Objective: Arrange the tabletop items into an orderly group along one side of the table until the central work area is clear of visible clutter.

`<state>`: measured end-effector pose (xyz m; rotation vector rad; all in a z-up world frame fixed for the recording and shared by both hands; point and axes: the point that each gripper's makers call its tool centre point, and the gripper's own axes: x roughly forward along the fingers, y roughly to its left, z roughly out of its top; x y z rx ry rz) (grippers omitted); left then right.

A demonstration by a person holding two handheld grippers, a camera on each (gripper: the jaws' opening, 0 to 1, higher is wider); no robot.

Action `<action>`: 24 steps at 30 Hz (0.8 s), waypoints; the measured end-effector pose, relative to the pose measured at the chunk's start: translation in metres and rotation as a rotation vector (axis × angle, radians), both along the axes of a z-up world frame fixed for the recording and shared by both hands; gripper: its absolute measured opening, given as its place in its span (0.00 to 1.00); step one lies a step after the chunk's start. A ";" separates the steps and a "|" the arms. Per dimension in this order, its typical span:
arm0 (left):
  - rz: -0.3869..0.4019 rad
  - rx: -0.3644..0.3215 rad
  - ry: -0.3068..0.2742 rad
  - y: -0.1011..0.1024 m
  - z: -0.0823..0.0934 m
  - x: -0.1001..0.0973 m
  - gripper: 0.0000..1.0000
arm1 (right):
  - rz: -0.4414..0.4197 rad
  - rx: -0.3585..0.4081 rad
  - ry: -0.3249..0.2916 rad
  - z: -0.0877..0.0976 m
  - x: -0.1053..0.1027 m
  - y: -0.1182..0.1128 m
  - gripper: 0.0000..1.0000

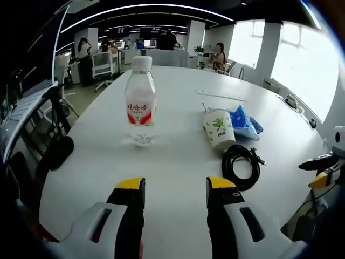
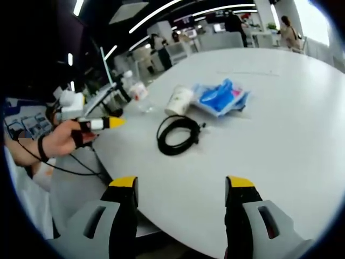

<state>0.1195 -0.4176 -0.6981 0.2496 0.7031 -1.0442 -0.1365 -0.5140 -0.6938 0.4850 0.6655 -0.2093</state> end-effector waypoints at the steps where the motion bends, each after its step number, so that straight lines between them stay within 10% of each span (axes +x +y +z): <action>1: -0.009 -0.001 0.003 -0.003 0.000 -0.002 0.44 | -0.003 0.001 0.000 0.000 -0.001 0.000 0.63; 24: -0.159 -0.041 0.082 -0.083 0.007 -0.033 0.44 | -0.088 0.017 0.006 -0.005 -0.036 -0.009 0.63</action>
